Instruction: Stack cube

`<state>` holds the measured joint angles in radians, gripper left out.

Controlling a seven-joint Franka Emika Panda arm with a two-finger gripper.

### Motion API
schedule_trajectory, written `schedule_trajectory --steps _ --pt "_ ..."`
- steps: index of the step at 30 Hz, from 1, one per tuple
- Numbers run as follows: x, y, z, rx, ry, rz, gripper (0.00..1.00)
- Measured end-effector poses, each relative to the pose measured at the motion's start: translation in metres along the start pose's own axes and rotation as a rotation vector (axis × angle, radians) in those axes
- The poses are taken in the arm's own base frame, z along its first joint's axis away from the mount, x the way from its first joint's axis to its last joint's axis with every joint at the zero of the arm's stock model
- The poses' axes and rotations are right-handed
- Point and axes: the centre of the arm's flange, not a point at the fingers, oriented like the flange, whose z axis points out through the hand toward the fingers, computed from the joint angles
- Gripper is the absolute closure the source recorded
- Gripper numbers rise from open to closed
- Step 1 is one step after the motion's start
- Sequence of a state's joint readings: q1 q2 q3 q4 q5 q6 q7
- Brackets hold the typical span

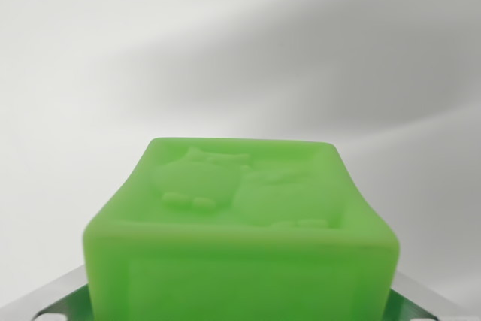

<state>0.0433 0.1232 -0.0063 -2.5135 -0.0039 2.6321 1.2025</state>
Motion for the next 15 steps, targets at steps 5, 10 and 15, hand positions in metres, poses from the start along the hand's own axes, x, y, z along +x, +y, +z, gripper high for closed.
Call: schedule_trajectory --steps 5,10,15 --pt "0.009 0.005 0.000 0.000 0.000 -0.007 1.00" --pt "0.018 0.010 0.000 0.000 0.000 -0.013 1.00" --pt "0.026 0.016 0.000 0.000 -0.001 -0.018 1.00"
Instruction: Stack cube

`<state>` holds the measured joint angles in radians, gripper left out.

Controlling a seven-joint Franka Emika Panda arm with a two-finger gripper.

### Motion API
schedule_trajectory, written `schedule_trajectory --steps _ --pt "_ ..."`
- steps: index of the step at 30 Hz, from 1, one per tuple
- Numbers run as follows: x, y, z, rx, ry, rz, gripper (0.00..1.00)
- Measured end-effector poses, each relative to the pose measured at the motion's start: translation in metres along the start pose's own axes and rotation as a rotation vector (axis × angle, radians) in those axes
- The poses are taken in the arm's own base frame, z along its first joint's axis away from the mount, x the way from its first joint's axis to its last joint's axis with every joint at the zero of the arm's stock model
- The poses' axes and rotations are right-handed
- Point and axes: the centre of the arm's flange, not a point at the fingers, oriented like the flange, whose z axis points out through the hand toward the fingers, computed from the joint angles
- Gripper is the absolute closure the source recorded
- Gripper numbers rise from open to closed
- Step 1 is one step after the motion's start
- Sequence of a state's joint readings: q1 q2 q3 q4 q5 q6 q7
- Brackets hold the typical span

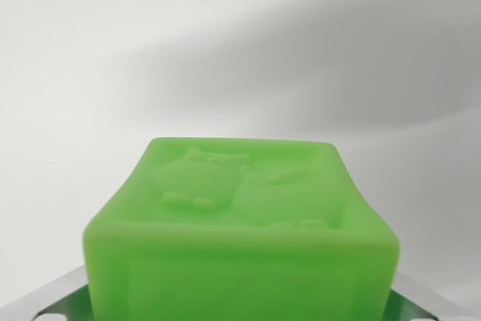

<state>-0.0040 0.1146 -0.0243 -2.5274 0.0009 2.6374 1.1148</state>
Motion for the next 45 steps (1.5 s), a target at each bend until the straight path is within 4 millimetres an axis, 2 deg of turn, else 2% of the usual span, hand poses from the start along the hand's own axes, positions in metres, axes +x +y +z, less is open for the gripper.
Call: schedule_trajectory --steps 45 --pt "0.074 0.048 0.000 0.001 0.000 -0.054 1.00"
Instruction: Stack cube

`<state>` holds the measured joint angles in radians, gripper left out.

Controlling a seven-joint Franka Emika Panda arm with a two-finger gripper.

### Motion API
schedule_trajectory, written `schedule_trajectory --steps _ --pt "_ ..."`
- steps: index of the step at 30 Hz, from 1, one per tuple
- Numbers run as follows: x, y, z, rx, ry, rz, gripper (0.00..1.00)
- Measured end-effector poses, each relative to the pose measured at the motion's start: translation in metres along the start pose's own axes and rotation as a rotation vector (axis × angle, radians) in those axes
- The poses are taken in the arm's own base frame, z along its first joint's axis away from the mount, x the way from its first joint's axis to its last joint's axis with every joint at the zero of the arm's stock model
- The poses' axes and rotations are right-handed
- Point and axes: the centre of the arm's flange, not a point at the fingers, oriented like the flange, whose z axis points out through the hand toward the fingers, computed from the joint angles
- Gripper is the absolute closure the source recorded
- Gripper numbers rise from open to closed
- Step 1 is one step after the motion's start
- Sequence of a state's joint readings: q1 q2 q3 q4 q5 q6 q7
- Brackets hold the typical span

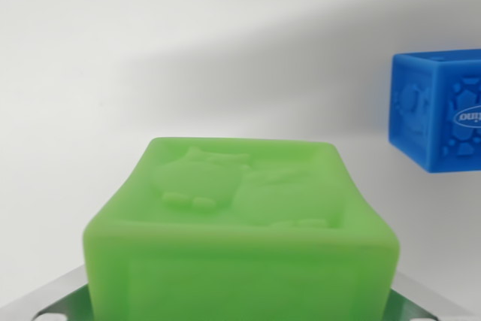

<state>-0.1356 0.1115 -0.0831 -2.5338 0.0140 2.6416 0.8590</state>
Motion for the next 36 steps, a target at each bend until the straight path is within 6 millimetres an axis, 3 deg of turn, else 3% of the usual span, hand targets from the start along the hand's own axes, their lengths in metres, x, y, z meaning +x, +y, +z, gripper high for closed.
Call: schedule_trajectory --steps 36 --pt "0.057 0.040 0.001 0.003 0.003 -0.043 1.00"
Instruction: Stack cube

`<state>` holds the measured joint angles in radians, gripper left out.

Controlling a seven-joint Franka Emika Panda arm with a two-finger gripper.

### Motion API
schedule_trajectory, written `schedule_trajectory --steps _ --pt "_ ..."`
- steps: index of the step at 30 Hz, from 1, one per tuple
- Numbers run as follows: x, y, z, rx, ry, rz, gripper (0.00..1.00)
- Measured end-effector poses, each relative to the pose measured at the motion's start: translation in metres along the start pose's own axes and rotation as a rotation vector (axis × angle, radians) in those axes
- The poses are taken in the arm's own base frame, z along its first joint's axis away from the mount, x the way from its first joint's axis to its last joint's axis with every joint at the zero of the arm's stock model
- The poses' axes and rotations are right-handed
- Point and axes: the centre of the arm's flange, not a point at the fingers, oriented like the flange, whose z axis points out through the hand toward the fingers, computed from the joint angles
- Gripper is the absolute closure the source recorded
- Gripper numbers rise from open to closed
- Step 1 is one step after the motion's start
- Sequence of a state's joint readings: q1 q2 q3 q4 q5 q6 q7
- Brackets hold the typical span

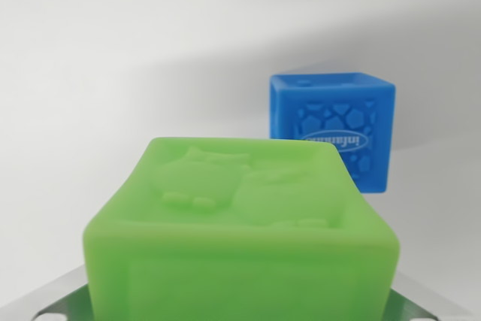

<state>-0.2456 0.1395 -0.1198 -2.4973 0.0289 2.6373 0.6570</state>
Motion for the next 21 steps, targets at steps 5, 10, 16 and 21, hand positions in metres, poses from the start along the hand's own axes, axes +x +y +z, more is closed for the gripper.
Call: schedule_trajectory --steps 5,10,16,21 --pt "0.008 0.005 0.000 0.000 0.000 -0.006 1.00" --pt "0.014 0.011 0.001 0.000 0.000 -0.012 1.00" --pt "0.023 0.017 0.000 0.000 0.001 -0.018 1.00" --pt "0.030 0.022 0.001 0.000 0.001 -0.024 1.00"
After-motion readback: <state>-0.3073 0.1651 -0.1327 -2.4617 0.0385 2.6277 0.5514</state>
